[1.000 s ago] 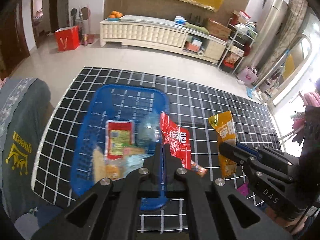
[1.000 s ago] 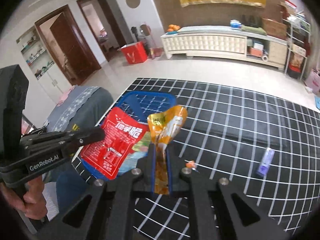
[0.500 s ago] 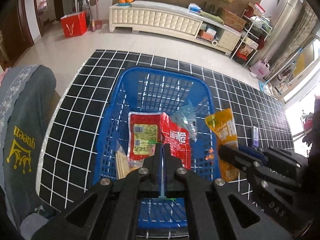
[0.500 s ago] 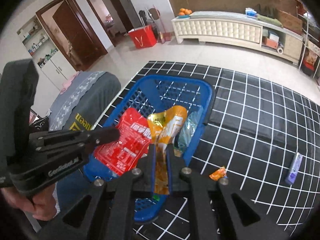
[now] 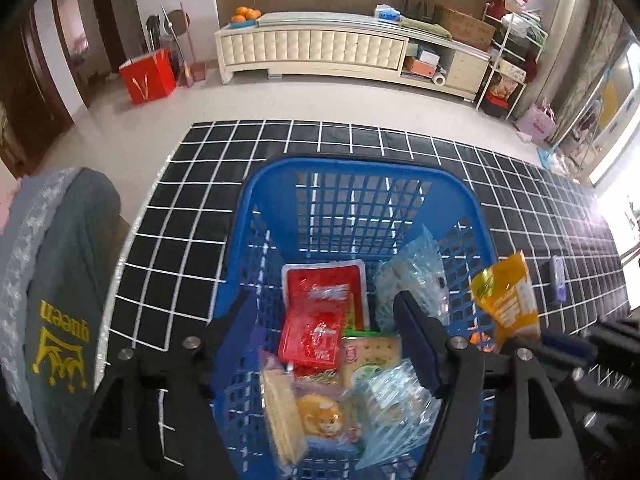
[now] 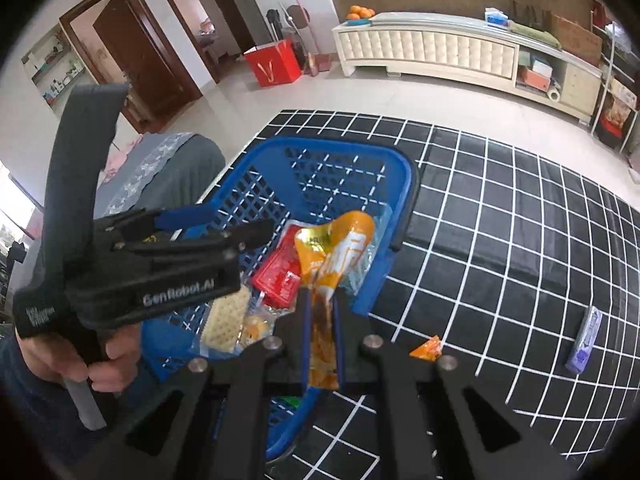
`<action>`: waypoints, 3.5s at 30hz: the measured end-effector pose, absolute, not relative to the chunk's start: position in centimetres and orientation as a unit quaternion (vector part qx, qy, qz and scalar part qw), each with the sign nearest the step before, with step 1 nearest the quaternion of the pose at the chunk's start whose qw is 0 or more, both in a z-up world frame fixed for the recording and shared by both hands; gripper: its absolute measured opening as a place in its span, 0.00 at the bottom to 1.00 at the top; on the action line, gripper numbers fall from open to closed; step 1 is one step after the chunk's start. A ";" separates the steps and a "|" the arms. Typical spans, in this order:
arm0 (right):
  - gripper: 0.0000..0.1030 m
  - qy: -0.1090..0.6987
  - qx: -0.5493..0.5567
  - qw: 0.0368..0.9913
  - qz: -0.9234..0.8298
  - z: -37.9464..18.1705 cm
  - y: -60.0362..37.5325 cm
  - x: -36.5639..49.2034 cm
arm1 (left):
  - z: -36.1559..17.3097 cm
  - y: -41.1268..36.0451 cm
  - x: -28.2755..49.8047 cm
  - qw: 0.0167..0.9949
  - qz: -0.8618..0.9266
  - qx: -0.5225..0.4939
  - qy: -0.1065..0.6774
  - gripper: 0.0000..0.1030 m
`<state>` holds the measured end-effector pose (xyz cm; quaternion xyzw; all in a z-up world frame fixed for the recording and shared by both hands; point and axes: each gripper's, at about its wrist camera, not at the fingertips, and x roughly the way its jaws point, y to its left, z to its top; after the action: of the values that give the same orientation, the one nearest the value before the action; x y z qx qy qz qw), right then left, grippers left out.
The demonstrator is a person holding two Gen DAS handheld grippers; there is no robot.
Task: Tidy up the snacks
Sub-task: 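Lower the pickle pouch into the basket and open the right tool, then grasp the magenta pack with right tool while left moves toward the orange stick snack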
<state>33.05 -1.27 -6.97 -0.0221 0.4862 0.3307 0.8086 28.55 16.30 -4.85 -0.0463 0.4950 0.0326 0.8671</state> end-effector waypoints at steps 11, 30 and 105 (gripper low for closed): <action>0.13 0.472 -0.027 0.810 0.348 -5.4 1.1 31.4 | -2.1 18.8 23.9 0.874 0.025 -0.057 0.483 0.67; 0.14 0.496 -0.062 0.795 0.344 -8.6 8.0 32.9 | -3.3 23.7 22.0 0.873 0.045 -0.071 0.480 0.67; 0.97 0.604 -0.003 0.784 0.145 -22.4 -27.6 25.3 | -13.2 -8.9 16.4 0.831 -0.139 0.026 0.538 1.00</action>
<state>25.32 -27.60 -22.39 -0.0033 0.6035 0.1455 0.7839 16.38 -8.89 -13.18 0.0259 0.5376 -0.1390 0.8312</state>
